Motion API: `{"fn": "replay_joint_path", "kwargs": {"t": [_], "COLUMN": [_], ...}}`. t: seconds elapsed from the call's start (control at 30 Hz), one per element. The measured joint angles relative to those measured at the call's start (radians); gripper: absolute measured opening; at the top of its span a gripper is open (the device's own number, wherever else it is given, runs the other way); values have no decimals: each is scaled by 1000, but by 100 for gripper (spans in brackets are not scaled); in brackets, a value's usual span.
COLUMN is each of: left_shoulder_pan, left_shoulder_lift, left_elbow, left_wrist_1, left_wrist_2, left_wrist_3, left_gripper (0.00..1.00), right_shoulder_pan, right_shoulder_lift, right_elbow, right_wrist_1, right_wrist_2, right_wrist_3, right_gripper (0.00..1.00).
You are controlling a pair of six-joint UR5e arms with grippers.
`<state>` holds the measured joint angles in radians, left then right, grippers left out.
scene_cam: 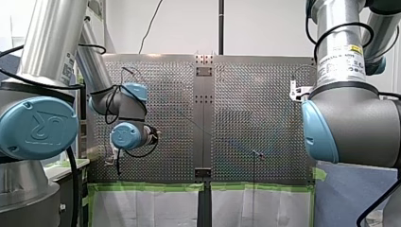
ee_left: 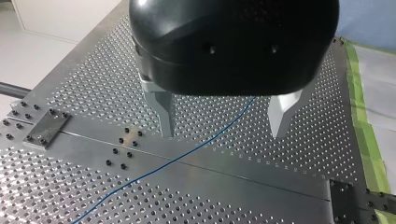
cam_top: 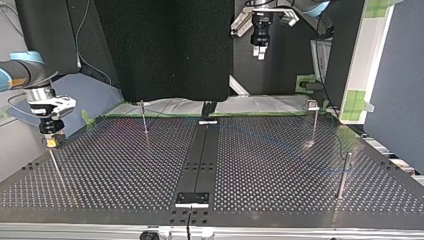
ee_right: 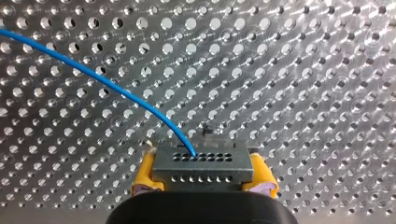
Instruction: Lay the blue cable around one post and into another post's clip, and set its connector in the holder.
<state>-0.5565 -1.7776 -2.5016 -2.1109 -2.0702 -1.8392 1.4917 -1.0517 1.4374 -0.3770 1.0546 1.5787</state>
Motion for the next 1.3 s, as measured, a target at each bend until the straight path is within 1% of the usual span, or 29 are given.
{"fn": "replay_joint_path", "kwargs": {"t": [0.17, 0.43, 0.57, 0.7, 0.9, 1.3], "left_shoulder_pan": [2, 6, 8, 10, 15, 22], "left_shoulder_lift": [0, 0, 0, 0, 0, 0], "left_elbow": [-1, -1, -1, 0, -1, 0], "left_wrist_1": [-1, -1, -1, -1, 2, 3], "left_wrist_2": [0, 5, 7, 9, 20, 22], "left_wrist_3": [0, 0, 0, 0, 0, 0], "left_gripper": [100, 100, 100, 100, 100, 100], "right_shoulder_pan": [0, -1, -4, -7, -9, -6], "right_shoulder_lift": [0, 0, 0, 1, 1, 0], "right_elbow": [0, -1, -1, -1, 0, -1], "right_wrist_1": [-7, -17, -30, -37, -39, -38], "right_wrist_2": [-8, -10, -10, -9, -8, -7], "right_wrist_3": [3, 10, 23, 29, 31, 30], "right_gripper": [0, 0, 0, 0, 0, 0]}}
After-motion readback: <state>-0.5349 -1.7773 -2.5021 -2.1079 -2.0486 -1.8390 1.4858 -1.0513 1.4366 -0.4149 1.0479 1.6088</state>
